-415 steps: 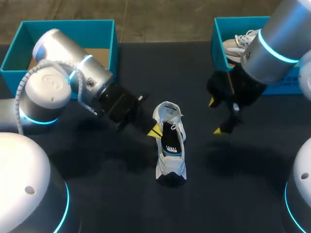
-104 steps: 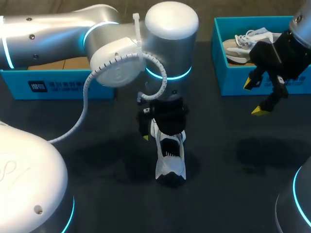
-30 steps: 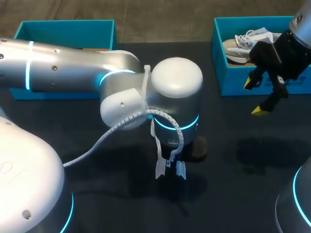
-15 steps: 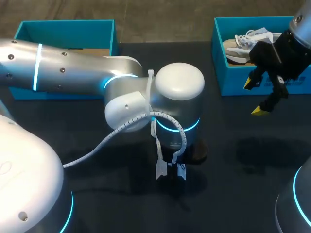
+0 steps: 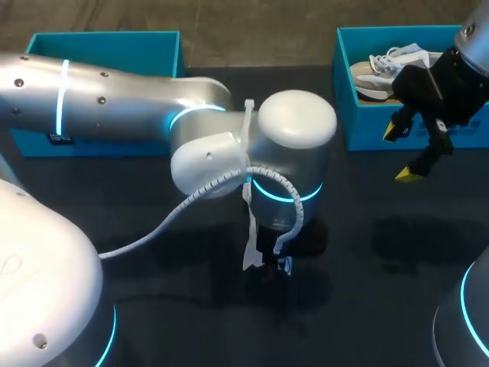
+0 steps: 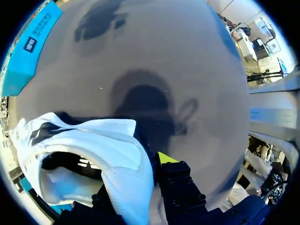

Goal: Take the shoe out of the shoebox, open the shoe tongue, remove and reinsert the insole, then place the shoe into the shoebox

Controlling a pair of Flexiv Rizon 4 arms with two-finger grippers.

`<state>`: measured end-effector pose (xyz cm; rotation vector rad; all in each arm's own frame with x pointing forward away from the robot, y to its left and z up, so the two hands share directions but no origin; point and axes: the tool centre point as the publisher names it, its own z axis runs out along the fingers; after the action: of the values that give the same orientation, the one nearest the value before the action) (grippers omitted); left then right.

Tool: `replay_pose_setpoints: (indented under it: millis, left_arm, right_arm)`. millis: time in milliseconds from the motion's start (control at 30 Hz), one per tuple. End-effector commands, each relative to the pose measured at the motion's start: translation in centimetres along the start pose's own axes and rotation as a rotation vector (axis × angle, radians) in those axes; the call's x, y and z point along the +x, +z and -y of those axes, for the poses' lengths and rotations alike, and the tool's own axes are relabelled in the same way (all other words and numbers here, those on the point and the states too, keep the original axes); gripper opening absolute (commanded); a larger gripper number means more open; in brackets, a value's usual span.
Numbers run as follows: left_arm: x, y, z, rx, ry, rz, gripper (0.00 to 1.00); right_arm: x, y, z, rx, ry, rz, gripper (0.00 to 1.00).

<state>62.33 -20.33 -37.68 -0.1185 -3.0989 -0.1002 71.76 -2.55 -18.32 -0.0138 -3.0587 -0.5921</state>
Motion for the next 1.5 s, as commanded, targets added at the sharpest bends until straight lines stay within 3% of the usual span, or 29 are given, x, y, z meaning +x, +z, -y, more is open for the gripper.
replay_pose_setpoints:
  millis: [33,200,500,800,1500]
  left_arm:
    - [0.3,-4.2,-2.1,0.02,-0.002,0.002,0.0]
    - [0.4,-7.4,-3.2,-0.002,-0.007,-0.009,0.0]
    - [0.6,-13.5,-5.4,0.038,-0.038,-0.015,0.0]
    - [0.5,-17.4,-6.2,0.012,-0.016,-0.027,0.0]
    - [0.4,-18.3,-6.0,0.014,0.005,-0.053,0.0]
  right_arm:
    - [-0.1,0.1,-0.1,0.003,0.001,0.0,1.0]
    - [-0.1,0.1,-0.1,0.003,0.001,0.0,1.0]
    - [-0.1,0.1,-0.1,0.003,0.001,0.0,1.0]
    - [-0.1,0.1,-0.1,0.003,0.001,0.0,1.0]
    - [-0.1,0.1,-0.1,0.003,0.001,0.0,1.0]
